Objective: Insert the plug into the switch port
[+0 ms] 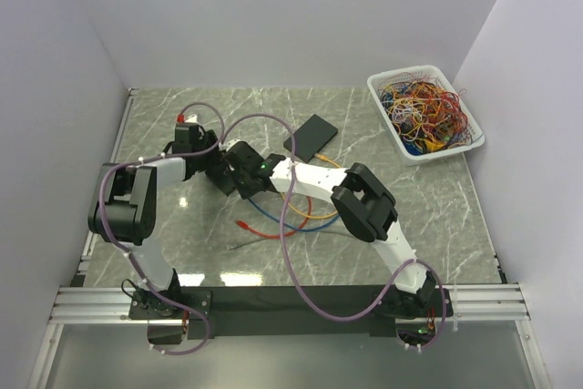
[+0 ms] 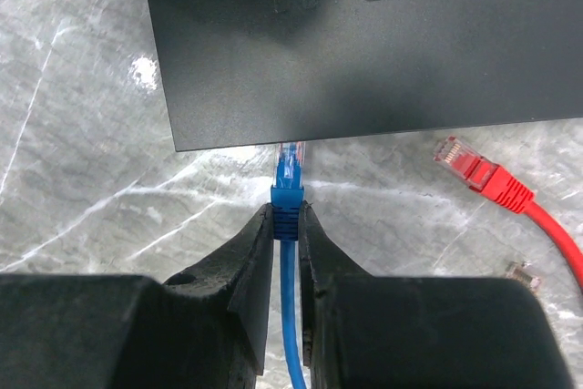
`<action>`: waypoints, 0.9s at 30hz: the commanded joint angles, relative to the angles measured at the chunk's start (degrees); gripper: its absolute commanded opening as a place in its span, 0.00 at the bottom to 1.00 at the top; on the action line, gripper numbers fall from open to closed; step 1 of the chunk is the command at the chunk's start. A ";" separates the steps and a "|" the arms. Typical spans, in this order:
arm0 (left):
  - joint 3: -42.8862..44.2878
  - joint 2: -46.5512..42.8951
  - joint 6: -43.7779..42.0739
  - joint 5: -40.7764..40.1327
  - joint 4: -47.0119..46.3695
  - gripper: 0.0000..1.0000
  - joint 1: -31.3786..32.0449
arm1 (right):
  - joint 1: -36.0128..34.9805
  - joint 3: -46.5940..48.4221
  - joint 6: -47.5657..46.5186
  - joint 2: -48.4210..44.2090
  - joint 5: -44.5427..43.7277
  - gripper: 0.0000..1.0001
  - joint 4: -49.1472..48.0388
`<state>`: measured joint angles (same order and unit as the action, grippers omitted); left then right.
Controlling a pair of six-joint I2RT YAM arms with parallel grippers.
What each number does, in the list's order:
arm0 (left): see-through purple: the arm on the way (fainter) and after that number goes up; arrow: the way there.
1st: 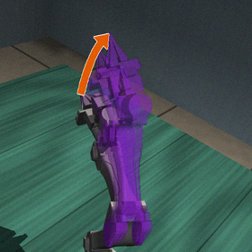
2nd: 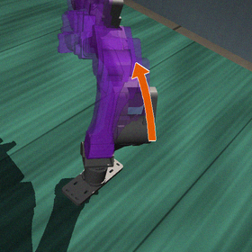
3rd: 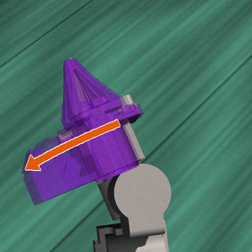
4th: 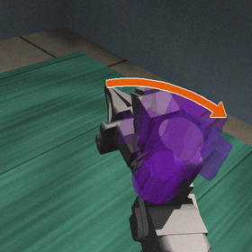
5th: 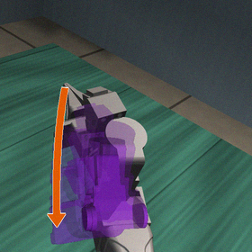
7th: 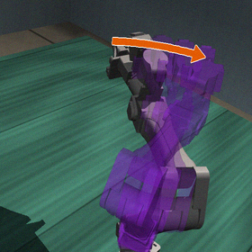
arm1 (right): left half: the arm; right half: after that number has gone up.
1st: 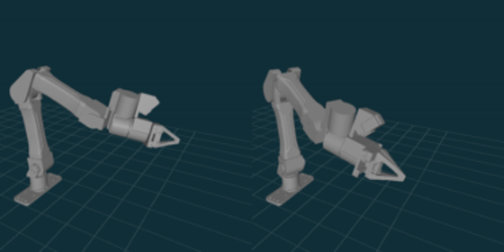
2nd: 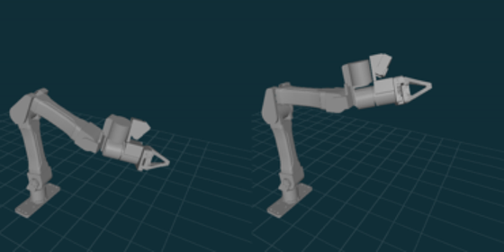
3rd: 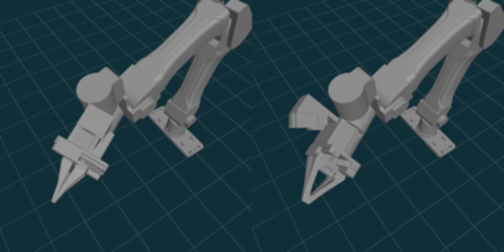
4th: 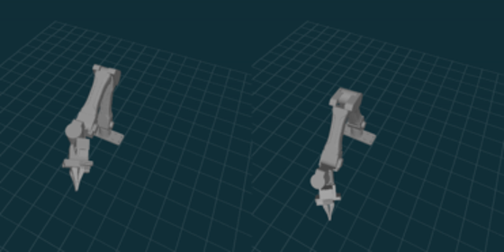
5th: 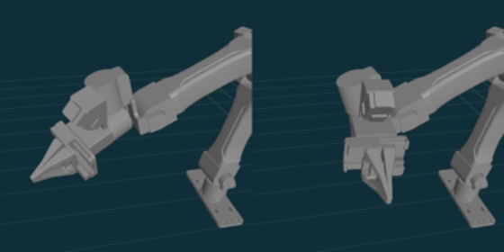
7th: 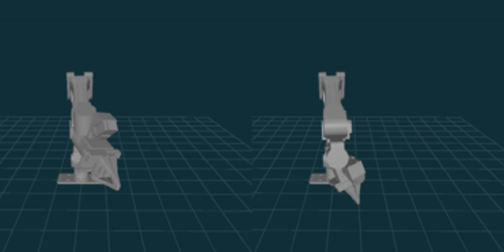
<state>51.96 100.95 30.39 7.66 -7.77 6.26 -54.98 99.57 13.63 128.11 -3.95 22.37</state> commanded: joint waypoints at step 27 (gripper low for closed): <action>5.60 5.58 -4.11 9.73 7.33 0.57 1.30 | -1.18 -10.79 -11.69 -6.12 -8.72 0.00 -22.27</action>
<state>57.25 104.86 27.14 11.64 -4.99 6.24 -56.01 90.94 4.64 126.50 -15.27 9.26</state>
